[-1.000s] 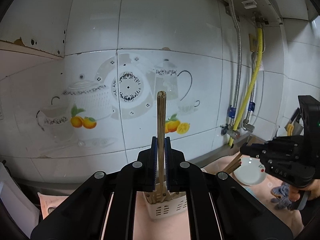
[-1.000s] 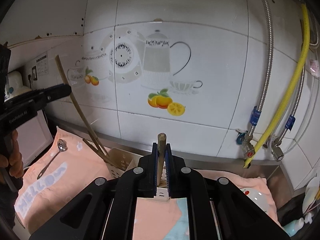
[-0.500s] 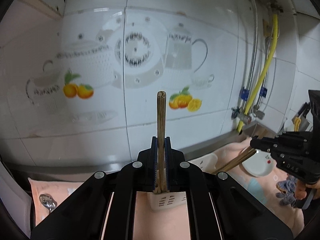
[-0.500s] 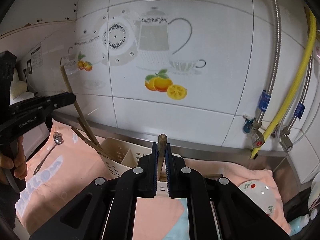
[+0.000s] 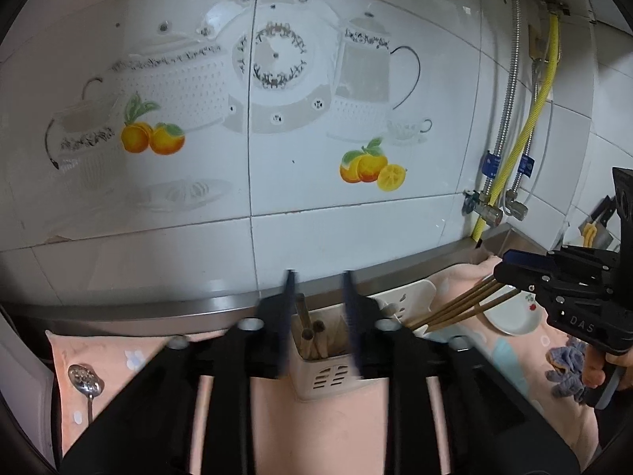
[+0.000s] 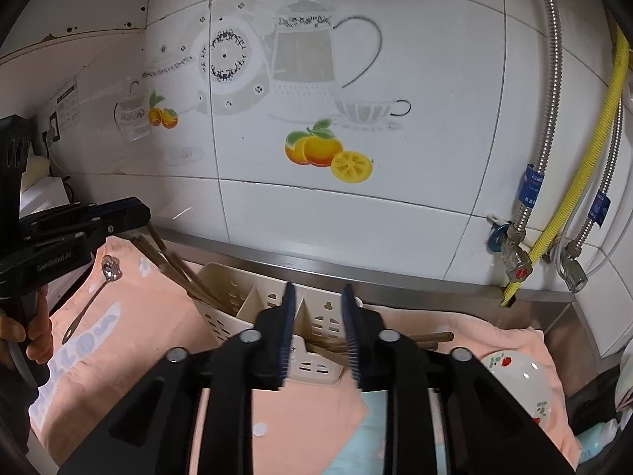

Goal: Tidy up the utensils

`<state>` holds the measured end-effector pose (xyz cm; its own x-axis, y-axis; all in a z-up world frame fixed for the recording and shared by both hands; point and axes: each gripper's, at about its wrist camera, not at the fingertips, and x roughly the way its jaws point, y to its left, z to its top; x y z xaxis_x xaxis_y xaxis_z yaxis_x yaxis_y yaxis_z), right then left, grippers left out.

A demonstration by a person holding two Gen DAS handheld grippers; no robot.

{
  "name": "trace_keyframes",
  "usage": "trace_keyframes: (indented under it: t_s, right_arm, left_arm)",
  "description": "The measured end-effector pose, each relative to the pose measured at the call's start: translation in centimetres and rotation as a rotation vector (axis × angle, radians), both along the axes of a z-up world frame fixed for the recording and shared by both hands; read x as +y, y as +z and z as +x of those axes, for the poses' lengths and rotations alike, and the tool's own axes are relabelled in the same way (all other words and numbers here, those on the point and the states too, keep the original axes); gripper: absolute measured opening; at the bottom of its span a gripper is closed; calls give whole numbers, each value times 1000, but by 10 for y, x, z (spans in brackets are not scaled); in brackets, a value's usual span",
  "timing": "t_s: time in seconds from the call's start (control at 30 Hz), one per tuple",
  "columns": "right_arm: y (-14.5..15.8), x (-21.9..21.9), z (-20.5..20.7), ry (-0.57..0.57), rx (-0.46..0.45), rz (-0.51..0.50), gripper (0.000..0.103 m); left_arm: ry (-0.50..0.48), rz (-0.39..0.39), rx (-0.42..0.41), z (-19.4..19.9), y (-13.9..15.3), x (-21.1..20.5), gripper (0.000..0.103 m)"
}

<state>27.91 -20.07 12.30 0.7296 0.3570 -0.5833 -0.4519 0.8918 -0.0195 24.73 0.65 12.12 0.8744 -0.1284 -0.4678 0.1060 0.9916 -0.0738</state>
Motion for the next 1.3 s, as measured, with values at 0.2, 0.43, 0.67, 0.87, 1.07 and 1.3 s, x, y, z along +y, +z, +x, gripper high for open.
trace_keyframes:
  t_s: [0.2, 0.43, 0.67, 0.87, 1.07, 1.3]
  right_arm:
    - [6, -4, -24, -10, -33, 2, 48]
    - [-5, -13, -60, -24, -41, 8, 65]
    - [-21, -19, -97, -48, -53, 16, 87]
    - [-34, -21, -126, -60, -44, 40, 92]
    - [-45, -22, -151, -75, -42, 31, 94]
    - [-49, -22, -176, -92, -66, 17, 95]
  left_arm:
    - [6, 3, -38, -26, 6, -1, 51]
    - [27, 5, -63, -65, 1, 1, 79]
    - [57, 17, -82, -105, -12, 5, 98]
    - [74, 34, -66, -134, -30, 7, 98]
    - [112, 62, -59, -159, -48, 7, 98]
    - [143, 44, -52, -183, -57, 11, 98]
